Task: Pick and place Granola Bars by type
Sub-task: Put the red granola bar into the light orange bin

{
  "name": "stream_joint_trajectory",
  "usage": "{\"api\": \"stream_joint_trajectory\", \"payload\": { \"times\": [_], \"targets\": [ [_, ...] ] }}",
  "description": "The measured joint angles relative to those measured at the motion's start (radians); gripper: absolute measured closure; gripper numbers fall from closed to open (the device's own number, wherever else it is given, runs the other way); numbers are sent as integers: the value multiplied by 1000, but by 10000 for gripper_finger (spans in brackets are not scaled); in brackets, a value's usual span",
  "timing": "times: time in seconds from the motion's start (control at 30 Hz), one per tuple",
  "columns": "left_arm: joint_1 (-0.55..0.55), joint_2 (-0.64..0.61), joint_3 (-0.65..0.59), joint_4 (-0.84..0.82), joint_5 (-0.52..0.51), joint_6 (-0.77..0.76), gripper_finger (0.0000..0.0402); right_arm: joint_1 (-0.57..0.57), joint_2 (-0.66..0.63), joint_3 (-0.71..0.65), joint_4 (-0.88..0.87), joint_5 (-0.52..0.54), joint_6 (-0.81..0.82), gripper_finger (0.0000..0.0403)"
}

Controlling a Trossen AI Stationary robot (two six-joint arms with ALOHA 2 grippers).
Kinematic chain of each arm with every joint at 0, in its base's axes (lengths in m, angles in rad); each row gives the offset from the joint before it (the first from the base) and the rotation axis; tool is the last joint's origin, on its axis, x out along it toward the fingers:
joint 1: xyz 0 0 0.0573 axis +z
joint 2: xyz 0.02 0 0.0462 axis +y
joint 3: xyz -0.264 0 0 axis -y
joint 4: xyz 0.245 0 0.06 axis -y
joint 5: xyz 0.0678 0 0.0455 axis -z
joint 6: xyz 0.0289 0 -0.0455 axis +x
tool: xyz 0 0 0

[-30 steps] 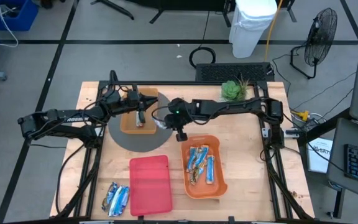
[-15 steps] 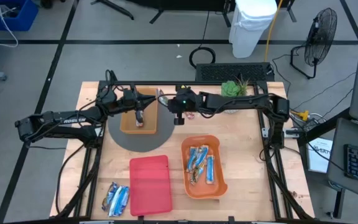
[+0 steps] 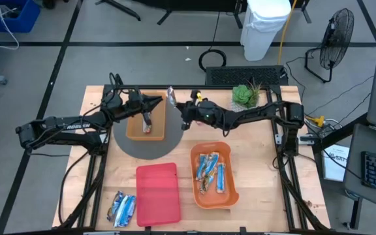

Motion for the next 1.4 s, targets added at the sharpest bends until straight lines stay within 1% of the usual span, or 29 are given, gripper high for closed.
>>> {"api": "stream_joint_trajectory", "payload": {
  "times": [0.13, 0.2, 0.3, 0.5, 0.6, 0.7, 0.87, 1.0, 1.13, 1.27, 1.4],
  "targets": [
    [0, 4, 17, -9, 6, -20, 353, 8, 0, -18, 44, -2, -3, 403],
    [-2, 30, 33, -4, 39, -33, 341, 8, 0, -23, 46, -2, -4, 403],
    [-16, 75, 60, -10, 55, -41, 301, 5, 0, -24, 50, -2, -6, 403],
    [-34, 153, 127, -10, 8, -32, 211, 4, 0, -24, 48, -5, -5, 403],
    [-33, 165, 152, -12, -33, -20, 183, 4, 0, -24, 46, -5, -5, 403],
    [-32, 165, 171, -10, -53, -15, 170, 4, 0, -25, 42, -6, -5, 403],
    [-32, 165, 176, -18, -61, -15, 170, 4, 0, -41, 58, -6, -8, 403],
    [-32, 165, 176, -33, -70, -19, 183, 5, 0, -41, 64, -9, -9, 403],
    [-31, 197, 176, -28, -87, -32, 201, 6, 0, -41, 76, -37, -4, 403],
    [-31, 250, 176, 26, -88, -37, 216, 6, 0, -41, 76, -55, 7, 403],
    [-31, 263, 175, 83, -86, -25, 227, 6, 0, -41, 80, -55, 11, 403]
  ]
}}
